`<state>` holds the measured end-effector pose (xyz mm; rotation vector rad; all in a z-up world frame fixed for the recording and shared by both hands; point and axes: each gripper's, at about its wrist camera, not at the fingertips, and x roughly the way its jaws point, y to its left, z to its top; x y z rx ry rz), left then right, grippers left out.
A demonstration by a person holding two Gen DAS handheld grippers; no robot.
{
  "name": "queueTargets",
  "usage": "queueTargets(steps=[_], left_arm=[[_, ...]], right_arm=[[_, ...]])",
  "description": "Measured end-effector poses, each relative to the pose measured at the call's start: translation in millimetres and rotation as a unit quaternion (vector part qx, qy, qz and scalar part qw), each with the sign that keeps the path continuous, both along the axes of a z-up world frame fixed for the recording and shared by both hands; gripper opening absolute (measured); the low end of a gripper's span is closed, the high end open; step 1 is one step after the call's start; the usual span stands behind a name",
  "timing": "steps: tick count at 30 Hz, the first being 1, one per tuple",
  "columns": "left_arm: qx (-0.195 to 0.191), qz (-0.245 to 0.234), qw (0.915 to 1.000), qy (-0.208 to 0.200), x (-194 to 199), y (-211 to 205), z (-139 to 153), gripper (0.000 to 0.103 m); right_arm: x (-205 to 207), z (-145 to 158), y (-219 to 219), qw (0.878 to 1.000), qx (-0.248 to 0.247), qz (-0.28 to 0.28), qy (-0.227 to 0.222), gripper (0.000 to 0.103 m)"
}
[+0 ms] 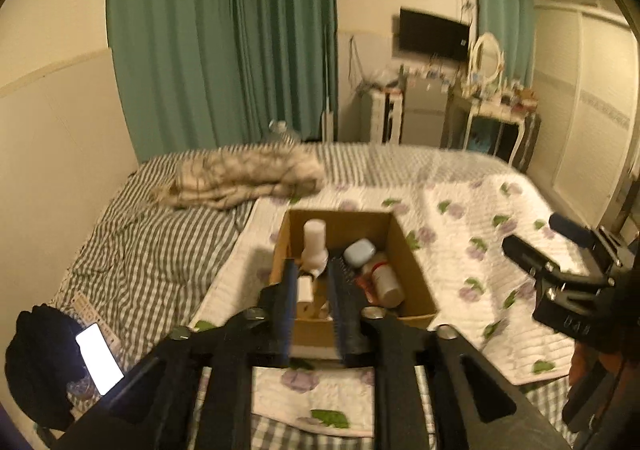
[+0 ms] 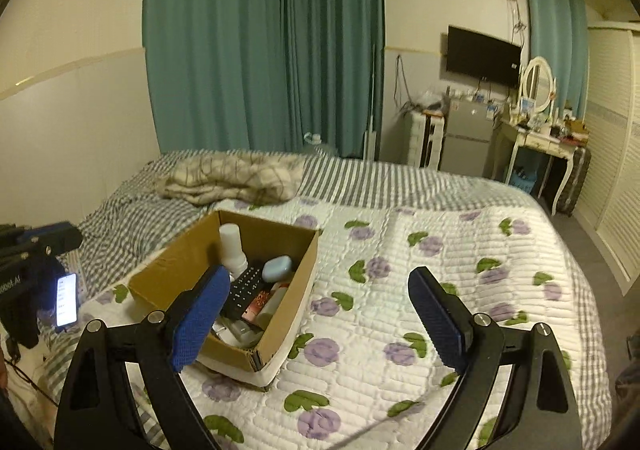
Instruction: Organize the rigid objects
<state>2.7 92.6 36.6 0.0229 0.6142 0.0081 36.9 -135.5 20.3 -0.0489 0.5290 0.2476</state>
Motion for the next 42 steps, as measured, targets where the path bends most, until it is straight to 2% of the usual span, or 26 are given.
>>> queueTargets(steps=[1, 2, 4, 6, 8, 11, 17, 23, 35, 42], left_arm=[[-0.001, 0.000, 1.0000, -0.006, -2.2, -1.3, 0.9, 0.049], [0.000, 0.001, 0.9998, -0.019, -7.7, -4.8, 2.8, 0.059], [0.002, -0.006, 0.9993, -0.038, -16.0, -9.2, 5.2, 0.061], [0.013, -0.009, 0.9979, -0.062, -24.8, -15.4, 7.3, 0.070], [0.032, 0.000, 0.9956, -0.088, -33.4, -22.5, 8.3, 0.074], [0.030, 0.005, 0.9947, -0.099, -37.6, -24.8, 4.8, 0.080], [0.042, 0.030, 0.9938, -0.099, -33.4, -30.4, -6.7, 0.083], [0.060, 0.034, 0.9923, -0.103, -34.4, -37.5, -15.9, 0.086], [0.076, 0.048, 0.9888, -0.119, -40.5, -31.6, -15.8, 0.088], [0.069, 0.040, 0.9921, -0.097, -36.4, -30.2, -18.7, 0.088]], right_arm=[[-7.0, 3.7, -2.3, 1.000, 0.000, -0.002, -0.008, 0.094], [-14.5, 6.6, -5.4, 1.000, 0.002, -0.005, -0.018, 0.095], [-27.5, 9.0, -9.7, 0.999, 0.004, -0.007, -0.032, 0.097], [-36.6, 8.3, -11.6, 0.999, 0.007, -0.009, -0.039, 0.101], [-42.9, 7.4, -12.4, 0.999, 0.010, -0.009, -0.040, 0.102], [-51.3, 7.1, -13.1, 0.999, 0.007, -0.011, -0.048, 0.103], [-59.1, 7.2, -17.0, 0.998, 0.004, -0.025, -0.060, 0.103], [-57.3, 5.4, -21.1, 0.998, 0.008, -0.032, -0.059, 0.103], [-56.3, 7.7, -15.1, 0.997, 0.015, -0.040, -0.068, 0.103], [-56.9, 10.0, -15.9, 0.996, 0.017, -0.044, -0.070, 0.103]])
